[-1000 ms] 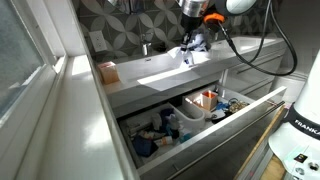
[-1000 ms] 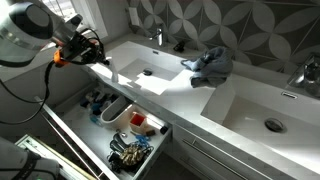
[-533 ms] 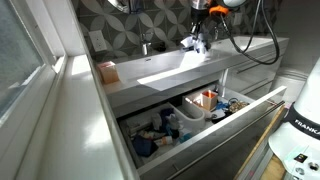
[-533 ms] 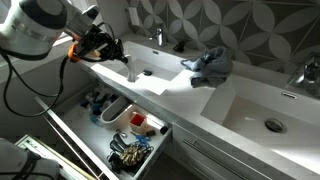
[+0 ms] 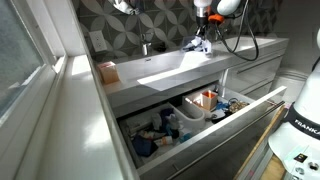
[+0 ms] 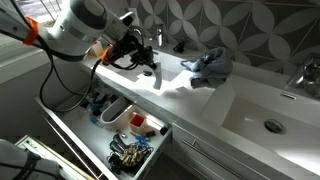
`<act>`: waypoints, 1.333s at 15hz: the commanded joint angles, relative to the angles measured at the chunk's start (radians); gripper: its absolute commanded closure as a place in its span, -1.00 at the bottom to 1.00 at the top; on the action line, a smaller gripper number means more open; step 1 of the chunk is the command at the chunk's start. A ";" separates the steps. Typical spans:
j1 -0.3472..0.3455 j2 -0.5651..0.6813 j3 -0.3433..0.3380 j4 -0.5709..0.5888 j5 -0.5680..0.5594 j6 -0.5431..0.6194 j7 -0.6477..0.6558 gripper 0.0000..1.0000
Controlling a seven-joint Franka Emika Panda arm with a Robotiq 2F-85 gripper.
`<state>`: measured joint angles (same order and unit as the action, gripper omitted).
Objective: Pick up one white handkerchief from the open drawer and put it on the bathroom counter
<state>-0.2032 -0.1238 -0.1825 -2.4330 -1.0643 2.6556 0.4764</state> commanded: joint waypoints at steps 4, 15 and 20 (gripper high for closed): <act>-0.037 0.228 -0.043 0.202 -0.033 -0.125 0.120 0.99; -0.028 0.434 -0.088 0.356 -0.004 -0.240 0.136 0.99; -0.028 0.413 -0.085 0.355 0.010 -0.244 0.111 0.17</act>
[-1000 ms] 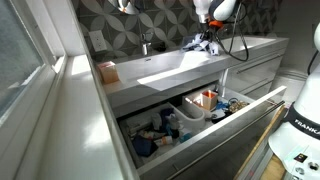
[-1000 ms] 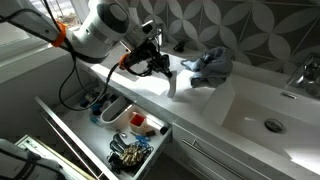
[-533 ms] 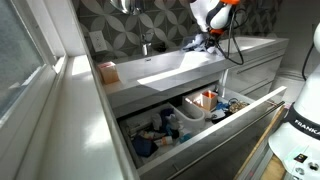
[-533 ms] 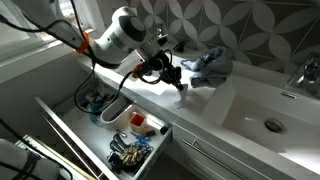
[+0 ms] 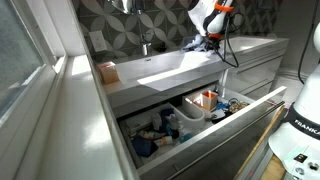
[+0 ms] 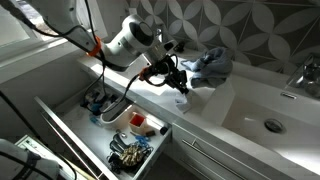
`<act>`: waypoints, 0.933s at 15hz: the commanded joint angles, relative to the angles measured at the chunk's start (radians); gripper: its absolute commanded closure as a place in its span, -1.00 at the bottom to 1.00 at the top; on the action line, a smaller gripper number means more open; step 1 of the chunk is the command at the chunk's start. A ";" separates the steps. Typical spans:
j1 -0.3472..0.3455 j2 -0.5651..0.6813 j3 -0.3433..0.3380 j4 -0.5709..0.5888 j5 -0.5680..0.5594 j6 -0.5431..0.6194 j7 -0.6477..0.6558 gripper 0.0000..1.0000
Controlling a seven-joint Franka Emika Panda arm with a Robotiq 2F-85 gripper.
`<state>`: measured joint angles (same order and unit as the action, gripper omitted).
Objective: Pick up one white handkerchief from the open drawer and put it on the bathroom counter
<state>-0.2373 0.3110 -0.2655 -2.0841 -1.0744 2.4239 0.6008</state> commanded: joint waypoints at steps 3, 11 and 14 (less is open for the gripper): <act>0.001 -0.125 0.014 -0.057 0.075 -0.005 -0.100 -0.27; 0.054 -0.432 0.099 -0.273 0.624 -0.063 -0.636 -1.00; 0.111 -0.537 0.134 -0.324 0.790 -0.218 -0.747 -1.00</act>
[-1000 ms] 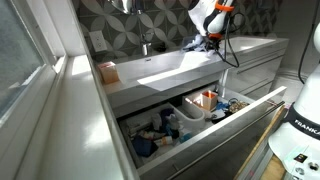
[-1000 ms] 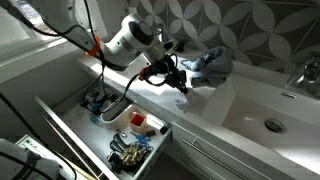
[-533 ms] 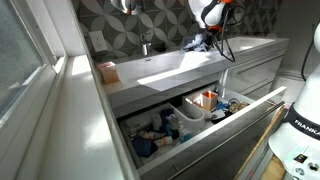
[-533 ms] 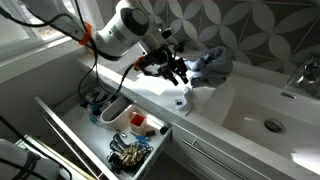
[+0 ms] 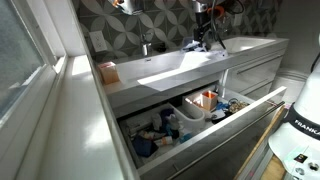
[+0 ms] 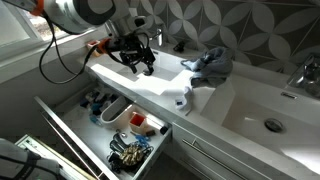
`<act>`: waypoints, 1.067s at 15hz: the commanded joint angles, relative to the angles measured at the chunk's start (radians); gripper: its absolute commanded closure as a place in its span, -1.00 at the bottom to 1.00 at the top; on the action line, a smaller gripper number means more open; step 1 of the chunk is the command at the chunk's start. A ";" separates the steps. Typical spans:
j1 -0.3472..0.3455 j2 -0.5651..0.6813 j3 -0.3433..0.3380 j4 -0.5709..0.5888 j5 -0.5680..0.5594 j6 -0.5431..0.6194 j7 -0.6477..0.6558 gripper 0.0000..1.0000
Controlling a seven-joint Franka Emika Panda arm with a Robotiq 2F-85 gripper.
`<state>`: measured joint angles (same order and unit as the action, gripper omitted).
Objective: Pick up one white handkerchief from the open drawer and put it on the bathroom counter
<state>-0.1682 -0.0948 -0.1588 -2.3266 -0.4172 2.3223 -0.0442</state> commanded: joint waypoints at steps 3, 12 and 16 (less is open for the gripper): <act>0.098 -0.216 0.070 -0.096 0.220 -0.303 -0.103 -1.00; 0.168 -0.383 0.180 -0.156 0.385 -0.419 0.147 -1.00; 0.167 -0.359 0.195 -0.138 0.363 -0.394 0.123 -1.00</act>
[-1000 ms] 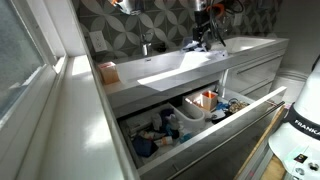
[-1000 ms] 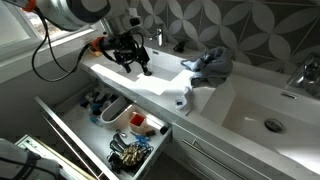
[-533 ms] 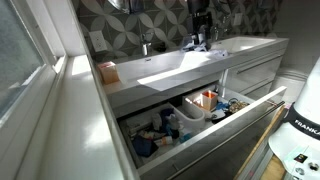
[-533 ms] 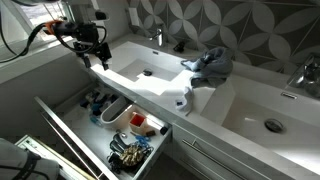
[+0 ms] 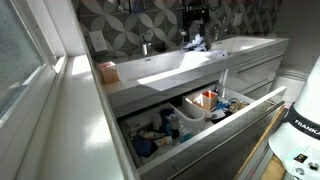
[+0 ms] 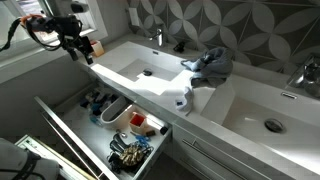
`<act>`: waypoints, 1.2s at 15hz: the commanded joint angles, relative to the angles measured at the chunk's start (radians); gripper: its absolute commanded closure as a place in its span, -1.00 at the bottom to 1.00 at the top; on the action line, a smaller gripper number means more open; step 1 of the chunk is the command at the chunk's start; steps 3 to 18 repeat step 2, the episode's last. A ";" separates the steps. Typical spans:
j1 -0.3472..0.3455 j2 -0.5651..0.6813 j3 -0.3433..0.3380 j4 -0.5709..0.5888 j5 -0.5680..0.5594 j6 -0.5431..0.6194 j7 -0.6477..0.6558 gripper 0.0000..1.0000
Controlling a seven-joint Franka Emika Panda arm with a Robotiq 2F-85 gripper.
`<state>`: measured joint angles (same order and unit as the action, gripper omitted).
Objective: Pick up one white handkerchief from the open drawer and put it on the bathroom counter
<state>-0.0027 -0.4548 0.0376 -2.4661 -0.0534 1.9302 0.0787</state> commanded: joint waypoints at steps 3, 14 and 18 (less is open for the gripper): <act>0.002 -0.021 0.002 -0.015 -0.001 0.005 0.003 -1.00; 0.002 -0.021 0.002 -0.015 -0.001 0.005 0.003 -1.00; 0.002 -0.021 0.002 -0.015 -0.001 0.005 0.003 -1.00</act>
